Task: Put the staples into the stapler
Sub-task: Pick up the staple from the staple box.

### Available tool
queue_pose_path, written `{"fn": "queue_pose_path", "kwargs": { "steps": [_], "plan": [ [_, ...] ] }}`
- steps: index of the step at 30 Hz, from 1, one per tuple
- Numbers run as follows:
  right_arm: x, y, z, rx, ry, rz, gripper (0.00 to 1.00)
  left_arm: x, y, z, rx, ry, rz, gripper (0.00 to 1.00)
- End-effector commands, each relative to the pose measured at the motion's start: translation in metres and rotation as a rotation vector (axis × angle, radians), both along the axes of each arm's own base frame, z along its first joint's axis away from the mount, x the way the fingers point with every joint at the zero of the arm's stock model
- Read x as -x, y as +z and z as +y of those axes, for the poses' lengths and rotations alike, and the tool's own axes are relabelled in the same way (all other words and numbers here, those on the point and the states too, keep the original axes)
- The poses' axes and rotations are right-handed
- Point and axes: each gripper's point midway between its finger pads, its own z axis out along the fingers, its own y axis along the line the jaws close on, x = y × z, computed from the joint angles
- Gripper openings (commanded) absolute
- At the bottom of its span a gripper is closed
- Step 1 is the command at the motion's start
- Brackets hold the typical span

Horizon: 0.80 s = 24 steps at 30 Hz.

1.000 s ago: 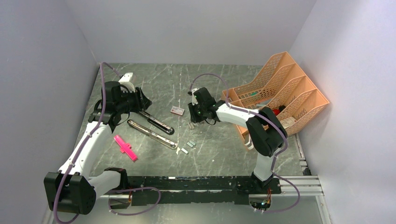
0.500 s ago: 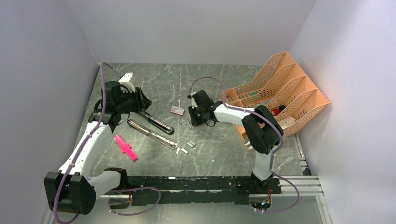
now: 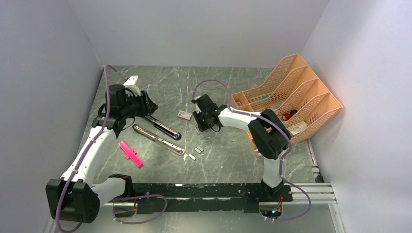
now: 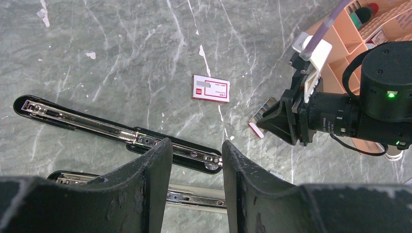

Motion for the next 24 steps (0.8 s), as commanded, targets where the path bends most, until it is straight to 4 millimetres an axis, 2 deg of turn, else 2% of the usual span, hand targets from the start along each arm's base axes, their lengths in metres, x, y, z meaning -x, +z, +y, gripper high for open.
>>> {"fn": "queue_pose_path", "kwargs": {
  "steps": [1, 5, 12, 19, 24],
  "plan": [
    [0.004, -0.010, -0.007, 0.104, 0.002, -0.007, 0.30, 0.000, 0.006, 0.002, 0.005, -0.007, -0.030, 0.47],
    [0.006, -0.011, -0.008, 0.136, 0.004, -0.016, 0.28, 0.000, 0.006, 0.002, 0.003, -0.005, -0.031, 0.47],
    [0.004, -0.007, -0.004, 0.110, -0.003, -0.034, 0.17, 0.000, 0.006, 0.002, 0.002, -0.005, -0.031, 0.47],
    [-0.005, 0.034, 0.013, -0.017, 0.010, -0.130, 0.12, 0.000, 0.006, 0.003, 0.000, 0.000, -0.030, 0.47],
    [-0.005, 0.063, 0.011, -0.087, 0.003, -0.214, 0.10, 0.000, 0.008, 0.003, 0.001, -0.004, -0.040, 0.47]
  ]
}}
